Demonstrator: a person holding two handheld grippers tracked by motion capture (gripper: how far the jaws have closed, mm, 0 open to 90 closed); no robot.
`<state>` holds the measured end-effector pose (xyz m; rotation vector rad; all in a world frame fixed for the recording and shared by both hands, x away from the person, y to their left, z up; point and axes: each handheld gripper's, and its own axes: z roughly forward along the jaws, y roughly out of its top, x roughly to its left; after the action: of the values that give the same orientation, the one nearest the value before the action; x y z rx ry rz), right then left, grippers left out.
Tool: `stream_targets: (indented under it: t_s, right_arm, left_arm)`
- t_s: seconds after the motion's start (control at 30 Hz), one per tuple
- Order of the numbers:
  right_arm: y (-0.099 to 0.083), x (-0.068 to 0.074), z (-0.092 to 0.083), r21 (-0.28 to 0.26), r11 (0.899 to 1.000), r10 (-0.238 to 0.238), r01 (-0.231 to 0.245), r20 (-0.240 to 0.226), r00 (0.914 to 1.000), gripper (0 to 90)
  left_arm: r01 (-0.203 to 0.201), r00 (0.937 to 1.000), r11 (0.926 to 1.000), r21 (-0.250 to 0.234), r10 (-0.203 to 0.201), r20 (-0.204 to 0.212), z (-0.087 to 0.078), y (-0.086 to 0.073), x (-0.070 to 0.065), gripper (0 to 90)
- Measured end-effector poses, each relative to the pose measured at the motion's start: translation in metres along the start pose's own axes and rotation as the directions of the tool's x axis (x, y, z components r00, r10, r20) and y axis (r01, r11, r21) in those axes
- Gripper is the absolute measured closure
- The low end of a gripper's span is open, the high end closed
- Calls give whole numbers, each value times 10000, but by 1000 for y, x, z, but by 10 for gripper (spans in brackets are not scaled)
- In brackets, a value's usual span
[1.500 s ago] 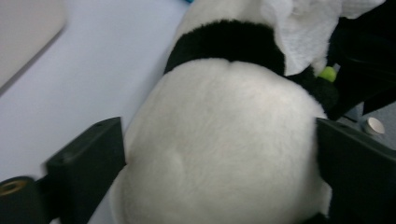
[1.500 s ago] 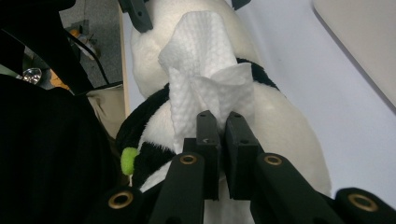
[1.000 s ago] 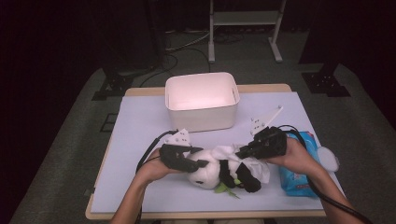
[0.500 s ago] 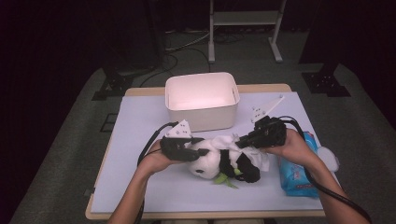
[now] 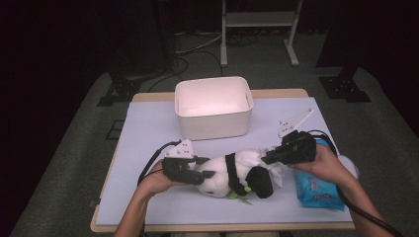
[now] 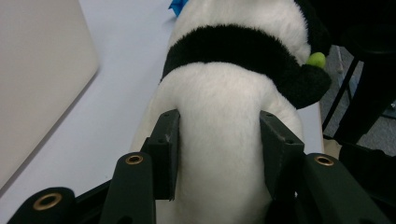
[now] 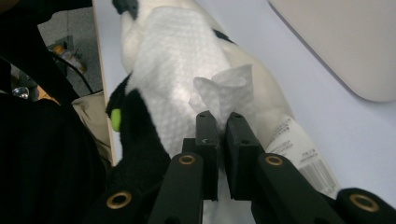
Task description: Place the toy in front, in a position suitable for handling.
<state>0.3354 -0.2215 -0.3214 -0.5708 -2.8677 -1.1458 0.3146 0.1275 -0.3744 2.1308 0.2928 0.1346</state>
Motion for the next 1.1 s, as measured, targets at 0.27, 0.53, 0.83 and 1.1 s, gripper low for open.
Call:
stream_targets:
  t_s: [0.27,0.53,0.83,1.1]
  right_arm:
    - [16,-1,11,-121,9998,-153,150,-177,9997,839]
    - [32,6,11,-286,9989,-391,382,-316,9987,839]
    - [50,17,24,-53,9952,-974,973,-396,9945,837]
    - [32,15,21,9,9979,-642,643,-518,9966,838]
  left_arm:
    - [114,9999,9998,151,-114,-5,-3,-4,-1,529]
    - [102,9999,9995,285,-102,32,-2,0,-4,518]
    - [-7,9998,9995,325,1,181,1,3,-8,508]
    - [116,9982,9993,363,-137,578,3,4,-8,455]
